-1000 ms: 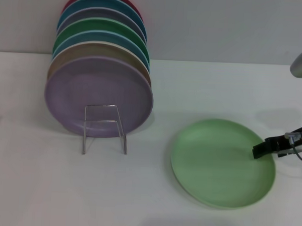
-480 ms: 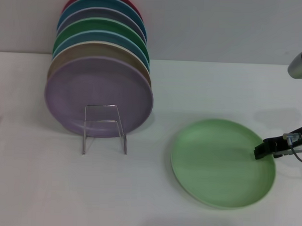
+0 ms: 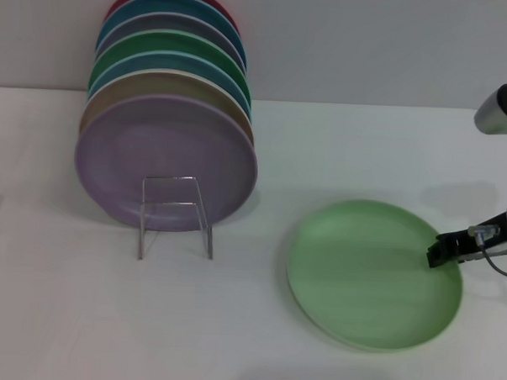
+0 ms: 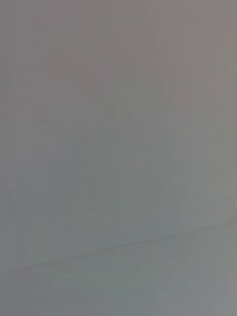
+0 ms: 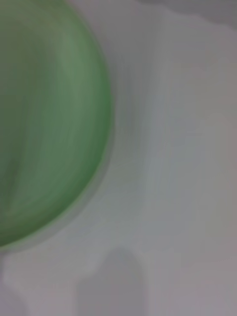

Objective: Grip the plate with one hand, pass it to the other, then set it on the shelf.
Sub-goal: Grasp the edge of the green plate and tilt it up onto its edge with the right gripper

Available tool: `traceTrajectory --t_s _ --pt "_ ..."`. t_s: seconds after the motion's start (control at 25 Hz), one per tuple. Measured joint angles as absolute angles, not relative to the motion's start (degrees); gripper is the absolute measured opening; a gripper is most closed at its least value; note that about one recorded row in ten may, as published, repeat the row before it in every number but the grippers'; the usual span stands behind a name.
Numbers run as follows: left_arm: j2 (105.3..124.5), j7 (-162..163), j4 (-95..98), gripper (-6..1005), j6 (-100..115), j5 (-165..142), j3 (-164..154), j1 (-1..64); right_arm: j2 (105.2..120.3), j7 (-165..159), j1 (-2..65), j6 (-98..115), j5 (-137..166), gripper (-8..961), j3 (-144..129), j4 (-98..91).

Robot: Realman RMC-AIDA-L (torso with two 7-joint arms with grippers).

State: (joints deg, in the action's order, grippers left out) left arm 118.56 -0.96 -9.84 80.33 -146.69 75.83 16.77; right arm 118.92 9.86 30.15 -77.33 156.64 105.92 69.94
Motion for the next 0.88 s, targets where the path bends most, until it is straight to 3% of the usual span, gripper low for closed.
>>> traceTrajectory --t_s 0.12,0.56,0.88 --pt "118.56 -1.0 -9.8 729 80.3 -146.7 75.9 16.8 118.91 9.9 30.2 -77.3 156.7 277 105.6 70.0" --pt "118.56 -1.0 -10.0 724 80.2 -146.7 75.9 17.1 118.83 10.6 30.5 -77.5 156.9 62 104.6 70.8" --pt "118.56 -1.0 -10.2 720 80.3 -146.7 75.7 17.1 119.13 10.2 25.4 -77.0 156.4 21 102.7 84.4"
